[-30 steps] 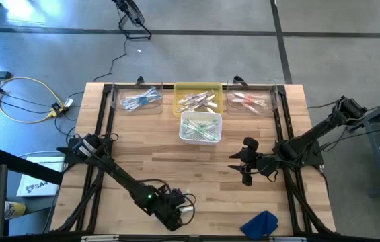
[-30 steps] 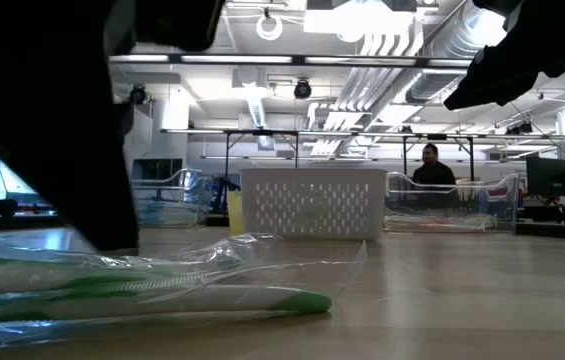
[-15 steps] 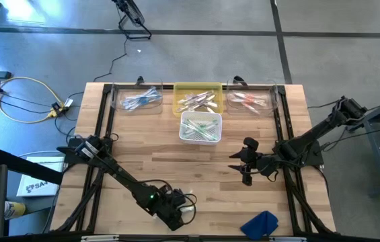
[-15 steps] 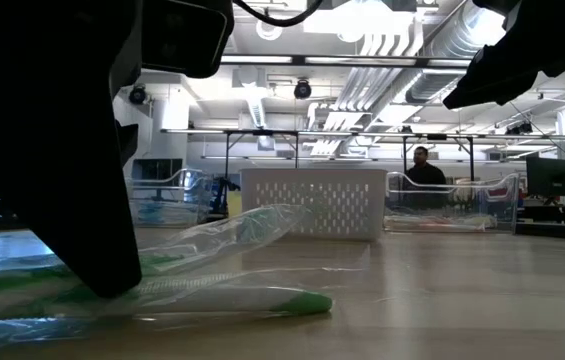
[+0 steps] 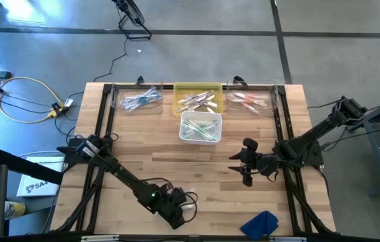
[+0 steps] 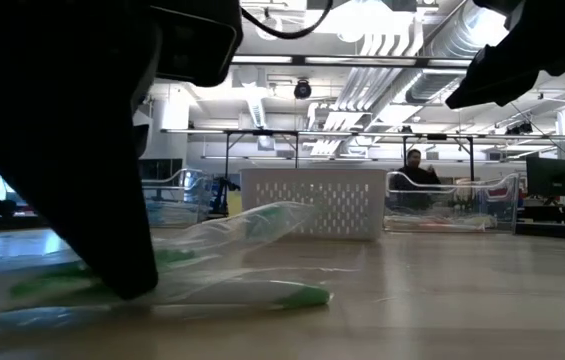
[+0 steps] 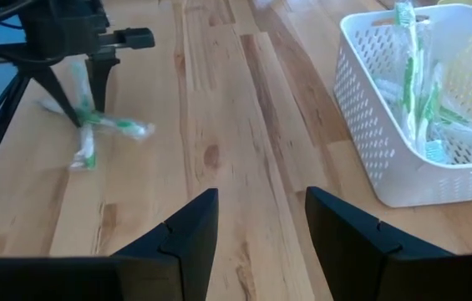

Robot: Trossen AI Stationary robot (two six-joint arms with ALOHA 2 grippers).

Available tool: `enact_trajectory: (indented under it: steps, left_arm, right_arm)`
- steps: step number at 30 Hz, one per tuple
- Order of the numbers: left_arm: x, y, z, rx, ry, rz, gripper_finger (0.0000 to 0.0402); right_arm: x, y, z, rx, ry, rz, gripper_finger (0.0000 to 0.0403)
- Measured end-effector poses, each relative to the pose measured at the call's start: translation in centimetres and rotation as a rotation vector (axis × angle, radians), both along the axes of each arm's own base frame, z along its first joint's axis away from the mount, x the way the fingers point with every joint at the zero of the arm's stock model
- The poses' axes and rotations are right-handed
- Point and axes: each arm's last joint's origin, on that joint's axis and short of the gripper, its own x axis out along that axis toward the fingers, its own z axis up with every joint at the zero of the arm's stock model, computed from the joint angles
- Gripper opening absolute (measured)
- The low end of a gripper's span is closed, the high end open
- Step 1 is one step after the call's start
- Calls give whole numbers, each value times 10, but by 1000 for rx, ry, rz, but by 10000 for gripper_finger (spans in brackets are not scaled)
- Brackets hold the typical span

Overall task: Pick & Place Toothbrushes
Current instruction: Put the green toothbrush into the white bin

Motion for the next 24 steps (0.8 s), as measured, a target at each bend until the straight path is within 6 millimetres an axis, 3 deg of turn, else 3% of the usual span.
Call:
enact_trajectory:
  steps: [13,24]
  left_arm:
    - [24,30,2,-8,-15,-27,20]
    - [47,44,29,83,-75,-177,29]
  right_arm:
    - [-1,3,-1,34,27,69,174]
    - [-1,3,-1,28,28,74,174]
